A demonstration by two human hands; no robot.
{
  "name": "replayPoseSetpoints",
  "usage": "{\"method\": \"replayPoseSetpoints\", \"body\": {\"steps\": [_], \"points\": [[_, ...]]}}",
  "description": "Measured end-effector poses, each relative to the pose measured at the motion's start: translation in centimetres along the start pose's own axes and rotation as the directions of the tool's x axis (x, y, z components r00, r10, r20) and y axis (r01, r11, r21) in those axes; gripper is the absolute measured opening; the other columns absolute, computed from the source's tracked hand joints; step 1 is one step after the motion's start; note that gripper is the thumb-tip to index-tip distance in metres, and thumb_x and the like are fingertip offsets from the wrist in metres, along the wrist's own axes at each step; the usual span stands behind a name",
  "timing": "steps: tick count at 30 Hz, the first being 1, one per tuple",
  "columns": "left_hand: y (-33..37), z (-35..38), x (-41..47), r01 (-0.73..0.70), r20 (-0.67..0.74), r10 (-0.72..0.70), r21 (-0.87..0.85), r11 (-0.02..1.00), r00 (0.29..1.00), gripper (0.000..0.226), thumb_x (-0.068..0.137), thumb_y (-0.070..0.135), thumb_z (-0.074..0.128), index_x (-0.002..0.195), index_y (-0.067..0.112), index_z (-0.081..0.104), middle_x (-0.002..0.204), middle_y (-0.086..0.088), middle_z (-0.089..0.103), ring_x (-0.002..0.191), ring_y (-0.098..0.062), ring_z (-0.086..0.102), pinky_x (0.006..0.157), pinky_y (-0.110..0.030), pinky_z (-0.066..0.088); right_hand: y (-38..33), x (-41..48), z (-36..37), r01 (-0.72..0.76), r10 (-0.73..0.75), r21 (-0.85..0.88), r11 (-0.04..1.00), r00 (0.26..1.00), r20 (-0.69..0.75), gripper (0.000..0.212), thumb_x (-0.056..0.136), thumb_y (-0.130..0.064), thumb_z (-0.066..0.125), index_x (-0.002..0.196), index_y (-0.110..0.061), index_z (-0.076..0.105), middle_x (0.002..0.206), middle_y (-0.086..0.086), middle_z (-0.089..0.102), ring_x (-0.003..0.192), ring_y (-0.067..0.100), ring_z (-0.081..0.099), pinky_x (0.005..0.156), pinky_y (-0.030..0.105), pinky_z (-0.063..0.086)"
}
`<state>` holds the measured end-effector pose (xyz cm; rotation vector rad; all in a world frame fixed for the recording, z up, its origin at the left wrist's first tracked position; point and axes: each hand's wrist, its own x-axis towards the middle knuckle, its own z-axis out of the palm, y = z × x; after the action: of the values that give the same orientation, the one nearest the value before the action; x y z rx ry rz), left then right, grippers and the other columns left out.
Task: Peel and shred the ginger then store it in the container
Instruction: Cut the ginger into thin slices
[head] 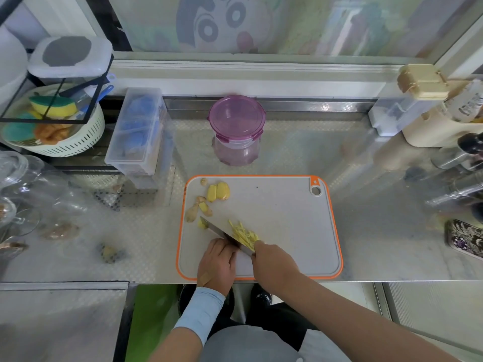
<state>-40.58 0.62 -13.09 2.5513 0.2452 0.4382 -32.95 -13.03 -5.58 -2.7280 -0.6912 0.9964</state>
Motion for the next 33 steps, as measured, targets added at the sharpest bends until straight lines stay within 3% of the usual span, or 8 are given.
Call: {"method": "replayPoseSetpoints", "body": {"steps": [5, 11, 17, 20, 24, 27, 30, 33], "points": [[0.2, -0.2, 0.3, 0.007, -0.008, -0.007, 0.004, 1.0, 1.0, 0.021, 0.087, 0.013, 0.051, 0.081, 0.006, 0.07, 0.085, -0.007, 0.064, 0.09, -0.02, 0.052, 0.079, -0.026, 0.044, 0.5, -0.8, 0.0, 0.017, -0.016, 0.033, 0.999, 1.0, -0.02, 0.001, 0.1, -0.018, 0.041, 0.101, -0.018, 0.04, 0.074, -0.003, 0.044, 0.068, 0.021, 0.049, 0.046, 0.025, 0.028], [0.1, -0.2, 0.3, -0.01, -0.021, 0.01, 0.008, 1.0, 1.0, 0.021, 0.086, 0.012, 0.051, 0.078, 0.005, 0.069, 0.083, -0.008, 0.064, 0.088, -0.021, 0.051, 0.078, -0.026, 0.044, 1.6, -2.3, 0.3, 0.005, -0.003, 0.038, 0.999, 0.999, -0.045, 0.009, 0.104, -0.025, 0.037, 0.096, -0.02, 0.037, 0.073, -0.003, 0.049, 0.059, 0.012, 0.047, 0.048, 0.026, 0.035], [0.1, -0.2, 0.3, -0.003, 0.002, 0.003, 0.004, 1.0, 1.0, 0.022, 0.086, 0.013, 0.05, 0.078, 0.007, 0.069, 0.084, -0.007, 0.064, 0.09, -0.02, 0.052, 0.079, -0.026, 0.044, 0.9, -1.2, 0.7, -0.016, 0.016, 0.019, 1.0, 1.0, -0.003, 0.009, 0.1, -0.015, 0.043, 0.109, -0.014, 0.045, 0.076, -0.002, 0.046, 0.069, 0.02, 0.053, 0.058, 0.029, 0.042], [0.2, -0.3, 0.3, 0.018, 0.022, -0.018, 0.011, 1.0, 1.0, 0.021, 0.084, 0.015, 0.05, 0.078, 0.008, 0.069, 0.084, -0.006, 0.064, 0.091, -0.019, 0.052, 0.079, -0.025, 0.044, 0.2, -0.2, 0.4, -0.008, 0.008, 0.026, 1.0, 1.0, -0.004, 0.007, 0.098, -0.013, 0.043, 0.106, -0.015, 0.045, 0.079, 0.0, 0.047, 0.071, 0.023, 0.052, 0.06, 0.031, 0.041], [0.3, -0.5, 0.4, 0.044, 0.046, -0.045, 0.021, 0.999, 0.998, 0.021, 0.084, 0.016, 0.049, 0.078, 0.009, 0.069, 0.084, -0.005, 0.064, 0.091, -0.019, 0.052, 0.077, -0.026, 0.044, 0.2, 0.0, 0.3, -0.007, 0.007, 0.023, 1.0, 1.0, 0.0, 0.012, 0.098, -0.014, 0.043, 0.11, -0.013, 0.046, 0.08, 0.0, 0.048, 0.072, 0.024, 0.053, 0.056, 0.03, 0.039], [0.4, -0.6, 0.6, 0.026, 0.051, -0.027, 0.026, 0.999, 0.998, 0.02, 0.084, 0.015, 0.05, 0.077, 0.01, 0.068, 0.083, -0.004, 0.064, 0.09, -0.019, 0.052, 0.077, -0.024, 0.043, 0.8, -0.6, 0.4, 0.0, 0.001, 0.011, 1.0, 1.0, -0.022, 0.012, 0.1, -0.016, 0.042, 0.112, -0.015, 0.046, 0.072, -0.005, 0.041, 0.067, 0.02, 0.049, 0.047, 0.024, 0.029], [0.1, -0.5, 0.6, 0.007, 0.04, -0.008, 0.022, 1.0, 0.999, 0.02, 0.084, 0.013, 0.05, 0.076, 0.009, 0.068, 0.082, -0.005, 0.063, 0.088, -0.02, 0.052, 0.077, -0.024, 0.044, 1.1, -1.4, 0.3, 0.007, -0.007, 0.017, 1.0, 1.0, -0.017, 0.001, 0.101, -0.018, 0.041, 0.101, -0.018, 0.041, 0.071, -0.006, 0.041, 0.061, 0.014, 0.046, 0.046, 0.023, 0.029], [0.0, -0.4, 0.5, 0.007, 0.035, -0.008, 0.016, 1.0, 0.999, 0.019, 0.083, 0.013, 0.051, 0.076, 0.009, 0.068, 0.082, -0.005, 0.064, 0.088, -0.021, 0.052, 0.076, -0.025, 0.044, 1.3, -1.5, 0.4, -0.021, 0.022, 0.048, 0.999, 1.0, -0.008, 0.005, 0.1, -0.018, 0.041, 0.096, -0.019, 0.039, 0.074, -0.003, 0.047, 0.064, 0.015, 0.051, 0.048, 0.027, 0.035]]}}
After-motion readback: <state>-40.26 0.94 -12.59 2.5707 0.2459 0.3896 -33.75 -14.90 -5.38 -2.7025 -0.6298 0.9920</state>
